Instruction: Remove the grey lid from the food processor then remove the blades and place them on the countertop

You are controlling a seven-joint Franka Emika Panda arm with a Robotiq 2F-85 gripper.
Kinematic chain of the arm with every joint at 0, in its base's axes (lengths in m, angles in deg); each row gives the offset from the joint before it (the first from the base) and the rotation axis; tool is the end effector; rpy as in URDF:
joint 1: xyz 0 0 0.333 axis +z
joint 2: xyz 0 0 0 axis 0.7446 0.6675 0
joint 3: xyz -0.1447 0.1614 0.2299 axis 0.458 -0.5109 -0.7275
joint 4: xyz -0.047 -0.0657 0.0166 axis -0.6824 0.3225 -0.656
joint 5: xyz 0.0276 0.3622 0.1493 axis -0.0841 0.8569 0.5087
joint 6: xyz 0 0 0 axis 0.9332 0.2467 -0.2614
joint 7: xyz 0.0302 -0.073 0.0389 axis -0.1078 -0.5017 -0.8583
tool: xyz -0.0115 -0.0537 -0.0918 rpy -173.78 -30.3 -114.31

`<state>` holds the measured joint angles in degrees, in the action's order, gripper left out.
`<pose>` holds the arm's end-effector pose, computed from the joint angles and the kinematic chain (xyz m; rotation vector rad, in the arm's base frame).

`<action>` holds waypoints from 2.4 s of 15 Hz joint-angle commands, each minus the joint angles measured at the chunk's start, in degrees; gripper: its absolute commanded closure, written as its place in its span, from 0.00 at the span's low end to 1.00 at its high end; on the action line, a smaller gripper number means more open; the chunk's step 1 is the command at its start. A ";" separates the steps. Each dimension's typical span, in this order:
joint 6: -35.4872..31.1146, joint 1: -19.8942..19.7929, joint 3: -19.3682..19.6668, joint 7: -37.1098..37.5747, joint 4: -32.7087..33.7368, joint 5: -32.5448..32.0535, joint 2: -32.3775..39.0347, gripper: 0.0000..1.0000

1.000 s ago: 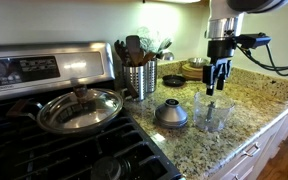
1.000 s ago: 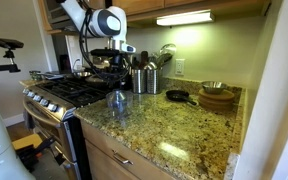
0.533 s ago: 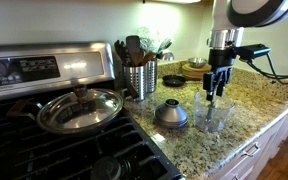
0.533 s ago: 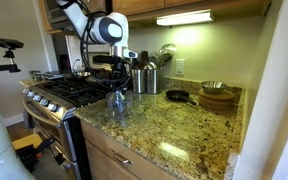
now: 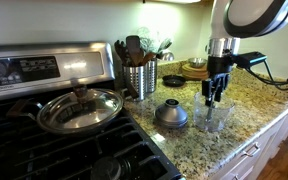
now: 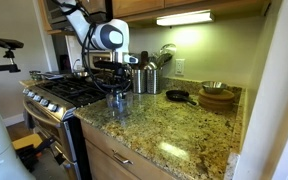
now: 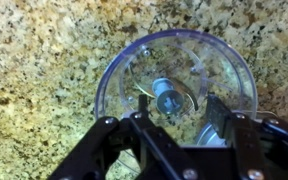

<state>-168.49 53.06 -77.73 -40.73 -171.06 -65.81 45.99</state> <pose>0.4740 0.0813 0.2827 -3.1171 -0.2224 0.1121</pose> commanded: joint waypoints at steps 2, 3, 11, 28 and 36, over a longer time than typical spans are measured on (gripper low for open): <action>-3.03 -0.25 0.17 0.28 -1.07 0.32 1.55 0.36; -3.36 -0.26 0.18 0.34 -1.06 0.24 2.01 0.36; -5.11 -0.34 0.25 0.15 -0.50 0.13 4.74 0.77; 2.19 -0.44 0.37 -0.17 -2.40 2.22 -8.90 0.87; 9.10 0.23 0.13 -1.11 -0.77 2.53 -16.53 0.87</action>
<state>-162.35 52.62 -77.69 -40.82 -171.20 -64.68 33.61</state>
